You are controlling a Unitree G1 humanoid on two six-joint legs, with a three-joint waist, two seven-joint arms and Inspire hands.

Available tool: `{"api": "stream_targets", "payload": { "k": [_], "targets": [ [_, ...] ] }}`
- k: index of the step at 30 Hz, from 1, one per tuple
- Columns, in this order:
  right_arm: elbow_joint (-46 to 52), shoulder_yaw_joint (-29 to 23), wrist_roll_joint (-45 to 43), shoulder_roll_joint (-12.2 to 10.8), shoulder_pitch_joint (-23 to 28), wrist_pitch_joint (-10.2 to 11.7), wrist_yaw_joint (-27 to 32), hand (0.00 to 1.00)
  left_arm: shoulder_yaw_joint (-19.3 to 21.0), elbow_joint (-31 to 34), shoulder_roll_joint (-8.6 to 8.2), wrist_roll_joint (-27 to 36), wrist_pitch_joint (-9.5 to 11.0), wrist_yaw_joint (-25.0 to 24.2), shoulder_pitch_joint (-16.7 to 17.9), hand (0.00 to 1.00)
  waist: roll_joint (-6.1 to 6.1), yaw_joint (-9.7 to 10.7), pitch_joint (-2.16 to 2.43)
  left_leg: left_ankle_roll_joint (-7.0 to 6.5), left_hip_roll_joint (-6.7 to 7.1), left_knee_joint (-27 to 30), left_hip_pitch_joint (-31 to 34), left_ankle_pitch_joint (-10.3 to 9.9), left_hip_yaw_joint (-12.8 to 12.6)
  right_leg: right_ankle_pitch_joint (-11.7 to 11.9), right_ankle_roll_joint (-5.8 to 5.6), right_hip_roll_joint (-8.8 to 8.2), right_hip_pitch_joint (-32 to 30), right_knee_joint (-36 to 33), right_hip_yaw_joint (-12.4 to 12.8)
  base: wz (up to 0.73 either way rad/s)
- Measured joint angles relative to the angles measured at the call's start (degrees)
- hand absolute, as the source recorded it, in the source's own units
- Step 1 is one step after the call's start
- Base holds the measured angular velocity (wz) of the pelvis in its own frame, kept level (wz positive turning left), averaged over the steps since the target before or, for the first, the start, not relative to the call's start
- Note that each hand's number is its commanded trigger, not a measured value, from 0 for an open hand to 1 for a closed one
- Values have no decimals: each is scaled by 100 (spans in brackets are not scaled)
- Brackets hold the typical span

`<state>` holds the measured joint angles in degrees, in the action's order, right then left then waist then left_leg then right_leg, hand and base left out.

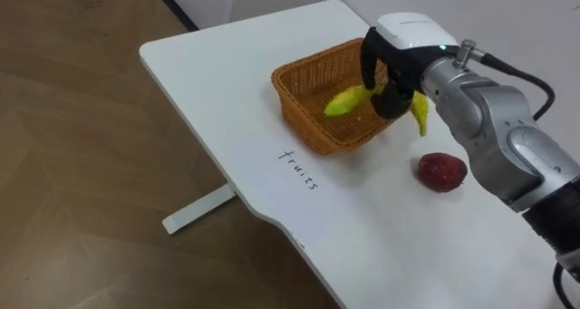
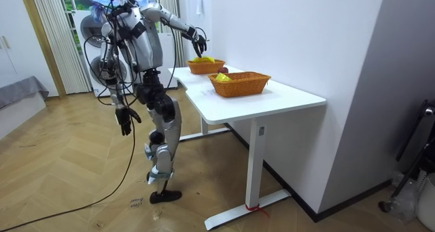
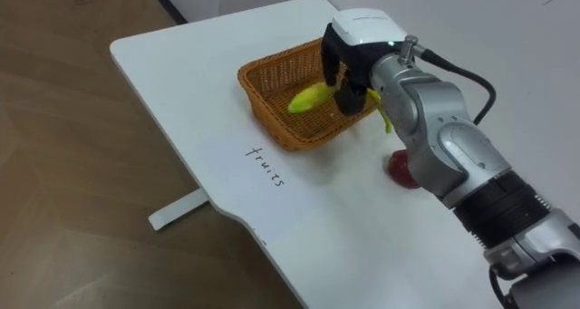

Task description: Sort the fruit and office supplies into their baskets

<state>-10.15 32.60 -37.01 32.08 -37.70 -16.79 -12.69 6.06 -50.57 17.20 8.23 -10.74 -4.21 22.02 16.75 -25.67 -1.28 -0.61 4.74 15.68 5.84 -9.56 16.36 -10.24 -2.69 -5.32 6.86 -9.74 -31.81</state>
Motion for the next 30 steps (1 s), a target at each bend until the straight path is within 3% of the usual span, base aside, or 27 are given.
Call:
{"api": "stream_targets", "payload": {
  "k": [23, 30],
  "targets": [
    [23, 4, -385, 22, 0, 196, 9, 0, -5, -1, 1, -1, 87, -50, -18, 0, -25, 10, -16, -3, -5, 0, -3, -2, -63, 0, -1, -11, -27, 1, 35, 0],
    [147, -38, -371, 36, 5, 244, 146, 0, 2, -9, -19, 9, 142, -29, -13, 0, -28, 221, -12, -8, -10, 9, -75, -4, -105, 0, 0, -6, 10, -2, 203, -3]
  ]
}}
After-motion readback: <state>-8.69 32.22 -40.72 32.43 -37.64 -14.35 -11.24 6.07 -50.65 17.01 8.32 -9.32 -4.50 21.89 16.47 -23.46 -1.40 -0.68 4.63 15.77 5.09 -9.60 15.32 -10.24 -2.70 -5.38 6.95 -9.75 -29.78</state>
